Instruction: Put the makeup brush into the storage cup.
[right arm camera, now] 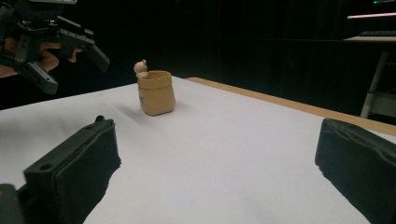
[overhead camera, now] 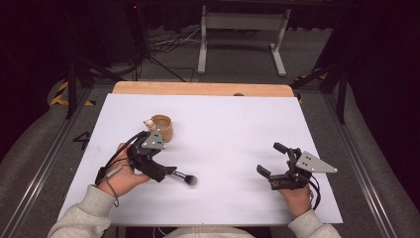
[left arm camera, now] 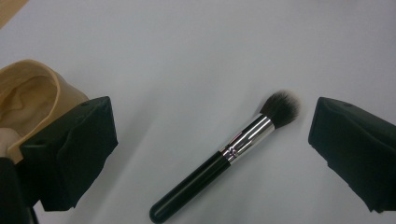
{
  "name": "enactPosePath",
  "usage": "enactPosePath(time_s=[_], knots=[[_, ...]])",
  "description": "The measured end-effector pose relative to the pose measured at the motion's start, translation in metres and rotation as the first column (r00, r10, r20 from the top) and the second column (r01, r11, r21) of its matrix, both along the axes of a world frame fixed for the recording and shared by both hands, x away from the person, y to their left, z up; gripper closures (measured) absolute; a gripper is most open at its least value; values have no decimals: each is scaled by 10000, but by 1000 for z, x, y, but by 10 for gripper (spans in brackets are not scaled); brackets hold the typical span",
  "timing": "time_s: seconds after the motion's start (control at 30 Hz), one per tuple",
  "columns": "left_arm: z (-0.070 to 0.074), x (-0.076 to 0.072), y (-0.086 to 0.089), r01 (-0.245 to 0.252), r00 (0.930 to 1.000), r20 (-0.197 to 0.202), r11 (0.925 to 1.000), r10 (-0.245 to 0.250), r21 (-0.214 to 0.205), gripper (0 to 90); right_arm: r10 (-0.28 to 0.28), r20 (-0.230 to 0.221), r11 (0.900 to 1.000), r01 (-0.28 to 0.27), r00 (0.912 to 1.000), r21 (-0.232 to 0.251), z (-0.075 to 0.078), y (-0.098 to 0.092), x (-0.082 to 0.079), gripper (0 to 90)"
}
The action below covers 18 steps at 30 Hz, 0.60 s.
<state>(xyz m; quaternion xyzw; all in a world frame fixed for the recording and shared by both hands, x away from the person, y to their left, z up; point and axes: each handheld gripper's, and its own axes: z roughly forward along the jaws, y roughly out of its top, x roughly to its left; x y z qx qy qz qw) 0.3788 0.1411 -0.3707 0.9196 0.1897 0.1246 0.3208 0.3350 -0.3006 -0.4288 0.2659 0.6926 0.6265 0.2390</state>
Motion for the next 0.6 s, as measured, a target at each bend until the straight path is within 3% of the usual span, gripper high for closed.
enactPosePath(time_s=[0.3, 0.6], knots=[[2, 4, -8, 168, 9995, -274, 9963, -146, 840, 19, -9, -13, 9999, 9, 10000, -103, 0, 0, 0, 0], [1, 7, -12, 235, 9988, -465, 9911, -175, 1311, 22, -7, -42, 9999, 7, 10000, -109, 0, 0, 0, 0]])
